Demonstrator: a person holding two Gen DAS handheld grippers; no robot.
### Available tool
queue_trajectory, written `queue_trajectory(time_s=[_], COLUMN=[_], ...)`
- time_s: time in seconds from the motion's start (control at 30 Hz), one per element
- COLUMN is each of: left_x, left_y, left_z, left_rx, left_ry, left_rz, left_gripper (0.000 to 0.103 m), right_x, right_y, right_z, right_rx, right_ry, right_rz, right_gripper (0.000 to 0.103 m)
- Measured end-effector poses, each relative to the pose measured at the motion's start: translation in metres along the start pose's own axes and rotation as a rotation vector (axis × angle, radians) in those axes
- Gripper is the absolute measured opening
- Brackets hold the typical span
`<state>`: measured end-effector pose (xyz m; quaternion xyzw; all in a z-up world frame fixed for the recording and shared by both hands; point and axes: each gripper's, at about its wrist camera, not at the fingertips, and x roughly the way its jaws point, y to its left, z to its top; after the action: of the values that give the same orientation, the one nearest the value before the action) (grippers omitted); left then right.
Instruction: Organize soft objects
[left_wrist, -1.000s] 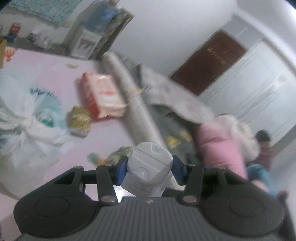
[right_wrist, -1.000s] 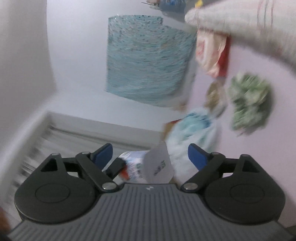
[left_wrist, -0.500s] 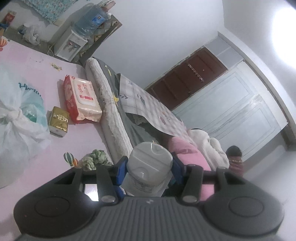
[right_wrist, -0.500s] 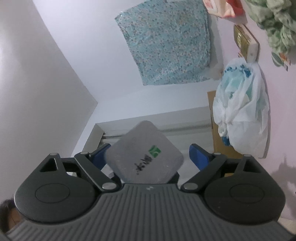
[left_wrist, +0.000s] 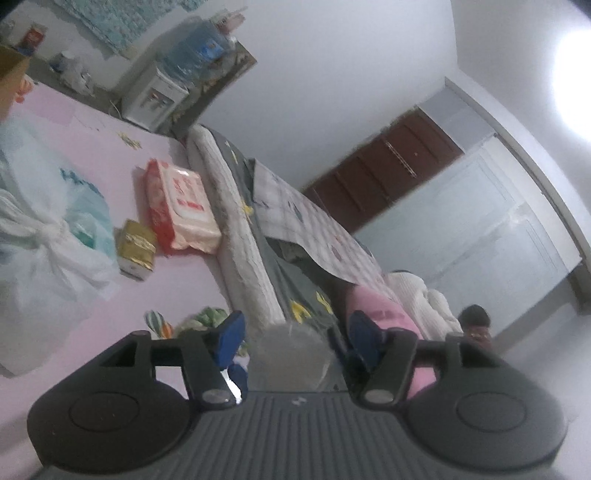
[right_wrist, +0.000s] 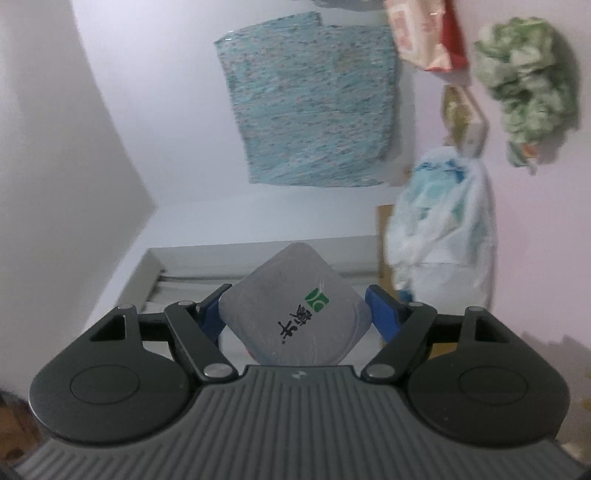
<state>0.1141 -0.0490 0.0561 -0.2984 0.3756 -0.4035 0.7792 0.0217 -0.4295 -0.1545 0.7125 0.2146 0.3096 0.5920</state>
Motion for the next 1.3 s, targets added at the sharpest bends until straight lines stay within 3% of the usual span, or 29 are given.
queue_trajectory(time_s=[0.1,0.2,0.37,0.5,0.6,0.7,0.8,0.97,1.2,1.3], left_x=[-0.006,-0.017,-0.033,-0.046,-0.057,-0.068,-0.074,-0.073,-0.039,-0.020], left_y=[0.005,0.007,0.011,0.028,0.039,0.048,0.054,0.055,0.052,0.050], left_z=[0.003,0.004,-0.001,-0.006,-0.010,-0.015,-0.018,-0.025,-0.036,-0.040], left_rx=[0.022,0.075,0.170,0.146,0.127,0.112,0.099,0.102,0.151,0.165], left_ry=[-0.028,-0.089,-0.145,-0.135,-0.132,-0.128,-0.132,-0.122,-0.007,0.054], left_rz=[0.069,0.175,0.345,0.396,0.425,0.443,0.449,0.432,0.383,0.368], left_gripper=[0.064,0.064,0.066,0.066,0.067,0.067,0.068,0.081,0.089,0.093], right_x=[0.005,0.021,0.069,0.112,0.136,0.149,0.155,0.144,0.088,0.058], right_y=[0.003,0.016,0.037,0.039,0.027,0.024,0.023,0.034,0.059,0.069], right_z=[0.004,0.009,0.002,-0.028,-0.059,-0.084,-0.094,-0.092,-0.073,-0.064], right_rx=[-0.071,-0.228,-0.588,-0.948,-1.159,-1.325,-1.380,-1.300,-1.084,-1.026], right_ry=[0.008,0.039,0.138,0.257,0.364,0.401,0.437,0.431,0.296,0.192], right_rz=[-0.136,-0.321,-0.632,-0.869,-0.990,-1.009,-1.007,-0.945,-0.825,-0.829], right_gripper=[0.077,0.077,0.076,0.076,0.076,0.078,0.080,0.083,0.083,0.083])
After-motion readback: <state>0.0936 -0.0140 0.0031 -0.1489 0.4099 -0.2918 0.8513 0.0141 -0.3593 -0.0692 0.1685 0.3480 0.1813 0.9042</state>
